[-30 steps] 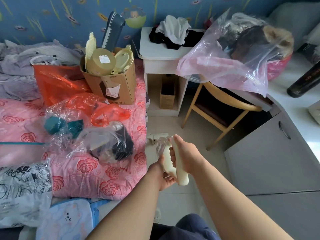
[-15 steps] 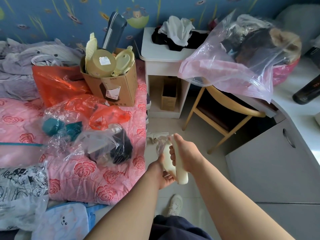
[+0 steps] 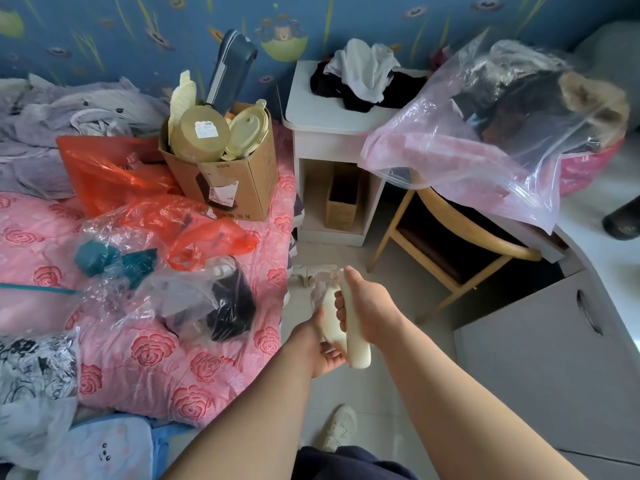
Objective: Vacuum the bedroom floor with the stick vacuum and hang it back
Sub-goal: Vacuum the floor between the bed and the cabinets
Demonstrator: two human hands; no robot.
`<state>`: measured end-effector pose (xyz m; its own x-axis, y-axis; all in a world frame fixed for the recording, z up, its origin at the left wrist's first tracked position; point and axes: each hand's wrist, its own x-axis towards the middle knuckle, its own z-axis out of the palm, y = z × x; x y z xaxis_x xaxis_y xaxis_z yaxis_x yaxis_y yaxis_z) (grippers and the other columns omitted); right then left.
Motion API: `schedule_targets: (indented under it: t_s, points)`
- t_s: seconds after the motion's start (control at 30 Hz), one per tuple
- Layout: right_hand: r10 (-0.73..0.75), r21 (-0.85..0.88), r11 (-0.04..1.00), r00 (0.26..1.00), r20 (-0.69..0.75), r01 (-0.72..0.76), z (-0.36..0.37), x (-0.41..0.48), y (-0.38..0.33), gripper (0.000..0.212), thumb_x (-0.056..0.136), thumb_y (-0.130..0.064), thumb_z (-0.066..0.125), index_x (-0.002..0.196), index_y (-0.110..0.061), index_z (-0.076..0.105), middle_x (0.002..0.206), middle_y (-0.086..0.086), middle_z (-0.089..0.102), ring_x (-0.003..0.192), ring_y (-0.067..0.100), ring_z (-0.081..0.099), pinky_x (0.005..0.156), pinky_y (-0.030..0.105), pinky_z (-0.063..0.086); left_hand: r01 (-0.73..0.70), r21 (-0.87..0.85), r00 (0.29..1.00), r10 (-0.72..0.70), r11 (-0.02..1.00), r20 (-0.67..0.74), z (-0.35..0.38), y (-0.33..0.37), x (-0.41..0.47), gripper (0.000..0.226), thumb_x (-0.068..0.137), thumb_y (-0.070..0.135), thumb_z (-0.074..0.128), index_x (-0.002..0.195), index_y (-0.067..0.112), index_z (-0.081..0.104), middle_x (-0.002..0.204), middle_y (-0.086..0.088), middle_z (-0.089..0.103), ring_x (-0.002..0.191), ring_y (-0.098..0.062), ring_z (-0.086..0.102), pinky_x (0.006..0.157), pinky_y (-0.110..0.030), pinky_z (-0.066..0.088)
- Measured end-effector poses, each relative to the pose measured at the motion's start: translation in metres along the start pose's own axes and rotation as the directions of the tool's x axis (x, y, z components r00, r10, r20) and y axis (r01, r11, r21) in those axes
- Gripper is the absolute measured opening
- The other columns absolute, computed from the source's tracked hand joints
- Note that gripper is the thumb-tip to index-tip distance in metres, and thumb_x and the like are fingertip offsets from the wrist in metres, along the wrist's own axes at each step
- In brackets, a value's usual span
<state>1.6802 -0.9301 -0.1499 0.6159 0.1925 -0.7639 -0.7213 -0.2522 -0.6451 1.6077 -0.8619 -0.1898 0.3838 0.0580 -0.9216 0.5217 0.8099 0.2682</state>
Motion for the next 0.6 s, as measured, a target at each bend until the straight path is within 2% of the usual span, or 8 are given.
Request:
schedule_targets:
  t_s: [0.2,0.47,0.6]
  points:
    - [0.005,-0.027,1.0,1.0,0.02,-0.005,-0.008,0.015,-0.017,0.044,0.093,-0.04,0.054,0.065,-0.006,0.058,0.052,0.004,0.054,0.045,0.022,0.046,0.051,0.027,0.04,-0.018,0.002,0.999,0.018,1.0,-0.035,0.02,0.01,0.009,0.037,0.095,0.039,0.059,0.086,0.003,0.059,0.085,-0.019,0.063,0.078,-0.03,0.064,0.094,-0.048,0.052]
    - [-0.012,-0.001,1.0,0.998,0.056,0.012,-0.021,0.033,-0.034,0.043,0.095,-0.038,0.053,0.066,-0.007,0.056,0.051,0.004,0.052,0.042,0.019,0.043,0.048,0.026,0.036,-0.024,-0.038,1.0,0.024,0.999,-0.014,0.04,0.019,0.021,0.035,0.094,0.037,0.061,0.089,0.002,0.059,0.088,-0.021,0.064,0.086,-0.032,0.064,0.096,-0.049,0.051]
    - [-0.018,-0.007,1.0,0.998,0.052,0.018,-0.024,0.037,-0.039,0.043,0.096,-0.038,0.053,0.068,-0.006,0.057,0.051,0.004,0.051,0.042,0.019,0.043,0.048,0.025,0.036,-0.021,-0.041,1.0,0.021,0.999,-0.008,0.046,0.021,0.026,0.036,0.094,0.039,0.061,0.089,0.003,0.059,0.088,-0.02,0.064,0.087,-0.032,0.064,0.093,-0.049,0.053]
